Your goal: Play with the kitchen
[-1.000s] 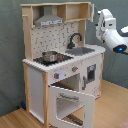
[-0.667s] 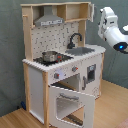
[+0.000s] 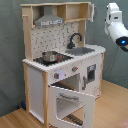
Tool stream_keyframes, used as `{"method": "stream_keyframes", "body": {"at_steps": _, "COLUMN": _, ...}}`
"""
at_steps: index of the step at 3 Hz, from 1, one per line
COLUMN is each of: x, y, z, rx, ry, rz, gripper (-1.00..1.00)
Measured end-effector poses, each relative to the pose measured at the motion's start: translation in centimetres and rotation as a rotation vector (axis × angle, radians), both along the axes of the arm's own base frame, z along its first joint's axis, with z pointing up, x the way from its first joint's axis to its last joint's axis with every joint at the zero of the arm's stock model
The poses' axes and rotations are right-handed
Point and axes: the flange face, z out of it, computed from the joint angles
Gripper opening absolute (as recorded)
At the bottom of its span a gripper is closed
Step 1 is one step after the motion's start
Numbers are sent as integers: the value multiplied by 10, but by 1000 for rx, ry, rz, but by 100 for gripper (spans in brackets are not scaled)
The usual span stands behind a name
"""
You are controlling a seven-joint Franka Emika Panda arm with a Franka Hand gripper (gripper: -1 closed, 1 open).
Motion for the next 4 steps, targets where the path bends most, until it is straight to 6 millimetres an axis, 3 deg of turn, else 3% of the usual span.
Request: {"method": "stream_keyframes", "body": {"at_steps": 4, "x": -26, "y": -58, "z": 33, "rx": 16, "ry": 148, "rz": -308, "gripper": 100}}
